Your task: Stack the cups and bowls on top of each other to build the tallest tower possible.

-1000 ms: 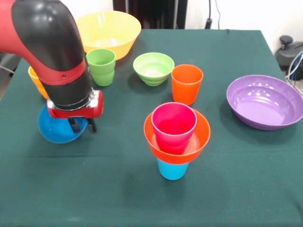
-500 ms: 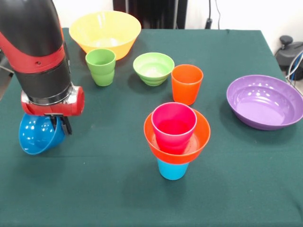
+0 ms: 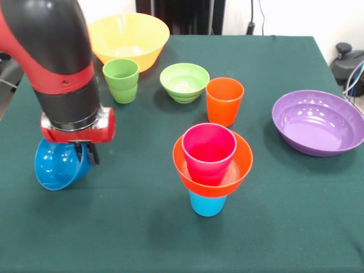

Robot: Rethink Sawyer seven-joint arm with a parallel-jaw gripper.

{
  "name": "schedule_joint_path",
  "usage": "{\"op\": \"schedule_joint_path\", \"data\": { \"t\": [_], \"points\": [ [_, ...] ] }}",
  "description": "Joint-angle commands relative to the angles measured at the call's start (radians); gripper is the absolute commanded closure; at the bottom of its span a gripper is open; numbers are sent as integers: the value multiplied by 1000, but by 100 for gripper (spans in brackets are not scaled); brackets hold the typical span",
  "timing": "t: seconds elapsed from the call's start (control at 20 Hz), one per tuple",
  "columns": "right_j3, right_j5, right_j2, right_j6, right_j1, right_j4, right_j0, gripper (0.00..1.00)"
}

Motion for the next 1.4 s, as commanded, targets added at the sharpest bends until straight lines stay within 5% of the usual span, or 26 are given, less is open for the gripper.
{"op": "schedule_joint_path", "data": {
  "t": [0.05,0.35,0.9,1.4],
  "points": [
    [8,6,32,-69,-40,-53,73,100],
    [-43,128,49,-94,-51,-12,83,100],
    [-196,246,68,-251,-39,-70,112,100],
    [-266,344,46,-238,-31,-85,135,100]
  ]
}}
